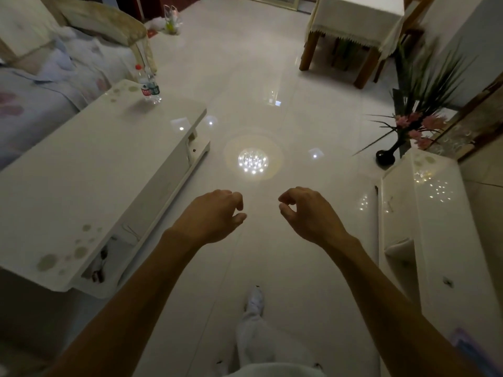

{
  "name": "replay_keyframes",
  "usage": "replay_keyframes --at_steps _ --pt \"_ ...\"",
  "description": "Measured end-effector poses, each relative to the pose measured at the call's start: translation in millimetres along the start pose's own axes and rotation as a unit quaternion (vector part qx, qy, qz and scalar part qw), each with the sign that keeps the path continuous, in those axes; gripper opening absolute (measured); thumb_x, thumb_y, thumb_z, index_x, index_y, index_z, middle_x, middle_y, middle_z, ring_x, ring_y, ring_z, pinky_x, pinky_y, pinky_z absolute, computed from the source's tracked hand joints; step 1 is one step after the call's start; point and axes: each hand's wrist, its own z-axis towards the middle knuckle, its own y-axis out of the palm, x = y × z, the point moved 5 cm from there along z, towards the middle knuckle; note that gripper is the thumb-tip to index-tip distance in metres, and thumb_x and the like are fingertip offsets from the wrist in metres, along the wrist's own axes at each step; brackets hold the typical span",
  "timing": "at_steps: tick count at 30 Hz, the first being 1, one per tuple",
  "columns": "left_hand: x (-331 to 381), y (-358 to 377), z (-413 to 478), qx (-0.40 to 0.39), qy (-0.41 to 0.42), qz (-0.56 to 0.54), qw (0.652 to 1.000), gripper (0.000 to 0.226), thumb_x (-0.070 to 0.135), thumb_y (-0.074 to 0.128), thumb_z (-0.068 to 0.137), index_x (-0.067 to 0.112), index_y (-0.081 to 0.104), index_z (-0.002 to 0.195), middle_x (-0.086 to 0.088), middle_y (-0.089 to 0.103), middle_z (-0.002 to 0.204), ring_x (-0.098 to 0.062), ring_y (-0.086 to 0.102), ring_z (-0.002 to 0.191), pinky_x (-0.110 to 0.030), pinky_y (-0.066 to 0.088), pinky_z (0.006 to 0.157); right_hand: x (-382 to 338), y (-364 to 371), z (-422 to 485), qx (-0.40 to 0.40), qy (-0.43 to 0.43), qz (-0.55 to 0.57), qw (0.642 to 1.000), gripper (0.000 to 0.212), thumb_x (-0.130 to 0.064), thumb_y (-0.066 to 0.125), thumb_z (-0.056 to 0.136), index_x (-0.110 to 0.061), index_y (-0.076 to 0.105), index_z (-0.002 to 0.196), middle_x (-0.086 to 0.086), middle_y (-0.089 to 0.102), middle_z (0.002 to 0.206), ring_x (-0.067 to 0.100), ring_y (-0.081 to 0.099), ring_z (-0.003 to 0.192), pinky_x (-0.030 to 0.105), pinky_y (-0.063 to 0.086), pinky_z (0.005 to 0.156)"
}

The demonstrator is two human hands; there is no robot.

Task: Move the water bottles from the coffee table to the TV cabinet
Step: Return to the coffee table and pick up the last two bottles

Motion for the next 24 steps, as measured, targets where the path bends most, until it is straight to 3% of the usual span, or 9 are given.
replay_keyframes --at_steps 7,13,24 --pt "-14.8 -32.0 85.4 0.006 -0.042 -0.004 0.999 0.032 0.039 0.05 0.094 0.018 0.056 0.117 -0.002 0.061 0.117 -0.013 0.057 0.097 -0.025 0.045 0.084 27.2 -20.3 102.0 -0.007 -0.027 0.012 1.0 0.03 -0.027 0.055 0.096 -0.012 0.065 0.12 0.003 0.068 0.115 0.015 0.06 0.103 0.023 0.044 0.085" --pt "-20.1 -57.1 152.2 0.037 -0.066 -0.018 0.997 0.029 0.039 0.051 0.094 0.018 0.058 0.114 -0.001 0.065 0.111 -0.007 0.053 0.085 -0.022 0.041 0.075 70.9 -35.5 173.6 0.0 -0.025 0.025 0.999 0.03 -0.027 0.056 0.095 -0.012 0.066 0.119 0.005 0.069 0.114 0.016 0.062 0.101 0.031 0.051 0.089" --pt "-63.1 -63.3 239.8 -0.001 -0.084 -0.02 0.996 0.032 0.041 0.05 0.094 0.02 0.056 0.117 0.0 0.064 0.115 -0.013 0.059 0.095 -0.027 0.048 0.083 74.8 -23.9 273.9 -0.036 -0.032 0.025 0.999 0.031 -0.027 0.054 0.096 -0.012 0.064 0.121 0.005 0.068 0.117 0.015 0.061 0.103 0.027 0.049 0.089"
